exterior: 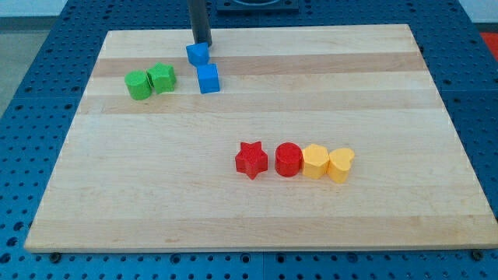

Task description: Push the triangle into the cube

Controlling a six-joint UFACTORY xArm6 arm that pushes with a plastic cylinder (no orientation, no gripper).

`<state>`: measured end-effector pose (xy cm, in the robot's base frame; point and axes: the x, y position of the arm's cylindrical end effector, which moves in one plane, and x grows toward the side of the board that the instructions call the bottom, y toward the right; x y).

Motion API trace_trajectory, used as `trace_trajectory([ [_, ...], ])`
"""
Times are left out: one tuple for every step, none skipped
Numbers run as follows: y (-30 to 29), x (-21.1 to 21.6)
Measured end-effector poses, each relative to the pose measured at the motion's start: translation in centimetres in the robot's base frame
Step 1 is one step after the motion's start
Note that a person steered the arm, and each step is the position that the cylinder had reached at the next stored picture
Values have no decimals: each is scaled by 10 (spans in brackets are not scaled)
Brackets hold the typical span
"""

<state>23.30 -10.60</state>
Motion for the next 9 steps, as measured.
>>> trace_trajectory([
  [3,6],
  [7,13],
  [7,27],
  [7,33],
  [-17,9],
  [-25,4],
  [-25,4],
  [0,29],
  [4,31],
])
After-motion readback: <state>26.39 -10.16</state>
